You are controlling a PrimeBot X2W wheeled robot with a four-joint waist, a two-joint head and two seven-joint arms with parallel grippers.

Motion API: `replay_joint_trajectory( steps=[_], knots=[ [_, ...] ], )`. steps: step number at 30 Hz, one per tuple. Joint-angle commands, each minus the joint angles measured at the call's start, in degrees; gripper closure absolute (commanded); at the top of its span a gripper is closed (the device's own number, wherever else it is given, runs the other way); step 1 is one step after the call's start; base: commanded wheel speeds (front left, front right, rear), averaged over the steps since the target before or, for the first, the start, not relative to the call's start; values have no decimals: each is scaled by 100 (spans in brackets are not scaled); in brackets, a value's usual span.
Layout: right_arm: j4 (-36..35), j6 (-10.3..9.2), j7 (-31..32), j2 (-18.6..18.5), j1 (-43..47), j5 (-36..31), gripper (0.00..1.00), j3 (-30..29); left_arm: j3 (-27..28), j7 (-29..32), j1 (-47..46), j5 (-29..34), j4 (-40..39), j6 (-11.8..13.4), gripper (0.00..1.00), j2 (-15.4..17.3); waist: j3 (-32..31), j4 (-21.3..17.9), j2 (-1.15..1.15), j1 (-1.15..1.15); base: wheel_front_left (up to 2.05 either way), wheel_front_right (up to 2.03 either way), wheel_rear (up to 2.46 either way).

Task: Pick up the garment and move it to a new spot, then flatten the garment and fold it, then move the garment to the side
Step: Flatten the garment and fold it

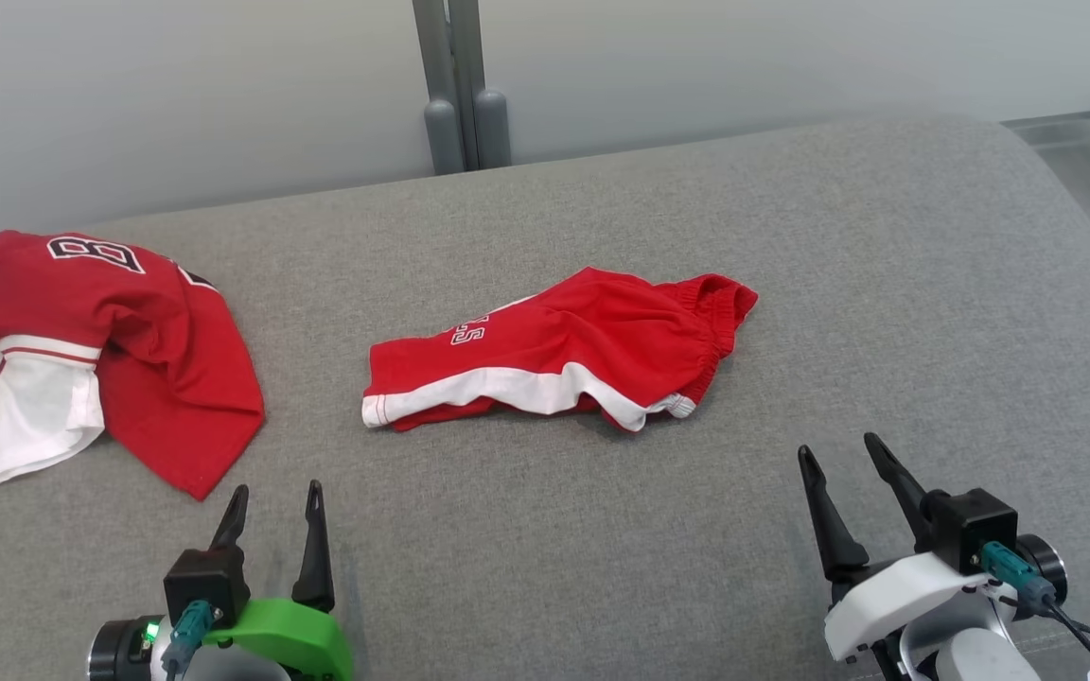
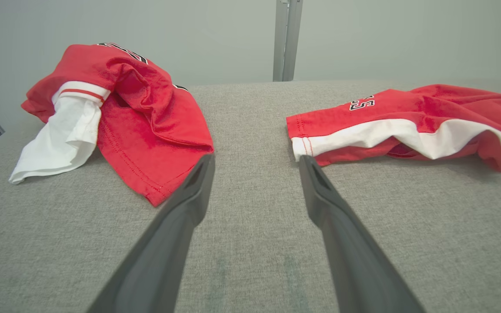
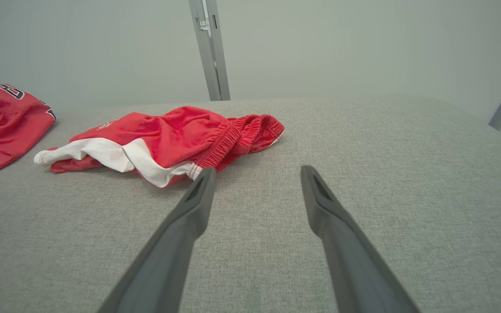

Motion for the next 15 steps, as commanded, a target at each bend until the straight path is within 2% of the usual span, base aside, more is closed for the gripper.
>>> replay_joint_trajectory(
  steps=[1,15],
  knots=[
    [-87,-8,-15,18,147,-45,0,-11,45,-4,158,99,-58,-43,0,-21,-185,-47,0,0,0,0,0],
    [-371,-8,-16,192,606,-116,0,-152,181,-4,532,413,-239,-193,0,-79,-337,61,0,0,0,0,0]
  ],
)
